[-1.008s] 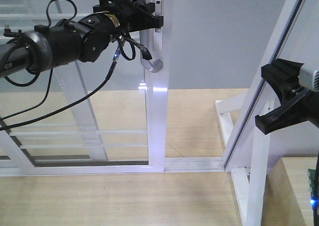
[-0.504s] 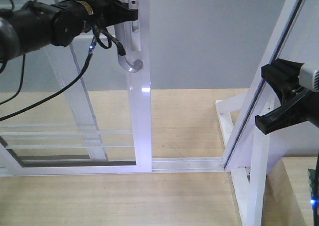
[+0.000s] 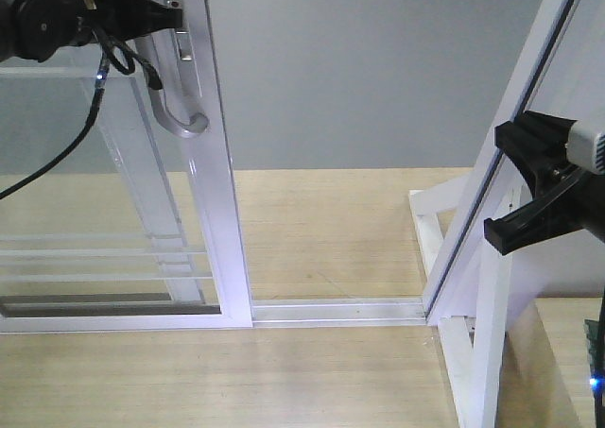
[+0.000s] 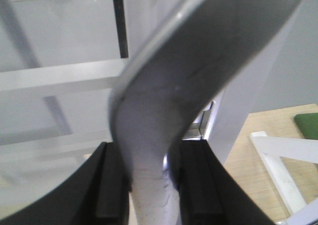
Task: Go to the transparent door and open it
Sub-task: 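Grip the door edge with the left gripper and slide it farther open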
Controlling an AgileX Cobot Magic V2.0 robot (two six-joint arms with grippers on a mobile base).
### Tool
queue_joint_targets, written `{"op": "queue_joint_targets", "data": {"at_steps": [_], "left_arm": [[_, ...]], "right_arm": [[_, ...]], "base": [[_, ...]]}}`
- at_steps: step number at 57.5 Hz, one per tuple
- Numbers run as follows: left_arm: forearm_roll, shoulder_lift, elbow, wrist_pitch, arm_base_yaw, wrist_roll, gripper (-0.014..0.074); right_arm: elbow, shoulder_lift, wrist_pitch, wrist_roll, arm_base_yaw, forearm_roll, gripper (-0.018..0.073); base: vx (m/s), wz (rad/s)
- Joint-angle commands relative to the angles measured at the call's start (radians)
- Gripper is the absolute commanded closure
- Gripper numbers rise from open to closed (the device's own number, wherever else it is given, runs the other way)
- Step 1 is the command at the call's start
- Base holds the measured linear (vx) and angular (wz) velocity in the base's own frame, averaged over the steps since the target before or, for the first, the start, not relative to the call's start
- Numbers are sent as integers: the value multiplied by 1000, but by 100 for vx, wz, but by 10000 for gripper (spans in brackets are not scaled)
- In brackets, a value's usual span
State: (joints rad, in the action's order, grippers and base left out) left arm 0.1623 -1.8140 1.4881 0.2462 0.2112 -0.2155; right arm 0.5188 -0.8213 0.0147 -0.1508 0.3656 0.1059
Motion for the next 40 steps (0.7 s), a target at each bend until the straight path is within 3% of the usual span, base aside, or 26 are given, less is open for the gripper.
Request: {"op": "queue_joint_targets", "data": {"at_steps": [1,14,21,40], "left_arm": [[35,69,36,-92,-15,0,596],[144,119,29,44,-34,-1,596],[187,181,-50,17,-34,-2,596],[185,431,-391,-52,-26,7,596]], "right_arm": [[30,8,79,-6,-4,5,564],[30,8,78,-6,-4,5,564],[30,8,78,-6,-4,5,564],[30,20,53,-6,-4,5,564]], "base": [[0,0],[0,0],[0,0],[0,0]]}}
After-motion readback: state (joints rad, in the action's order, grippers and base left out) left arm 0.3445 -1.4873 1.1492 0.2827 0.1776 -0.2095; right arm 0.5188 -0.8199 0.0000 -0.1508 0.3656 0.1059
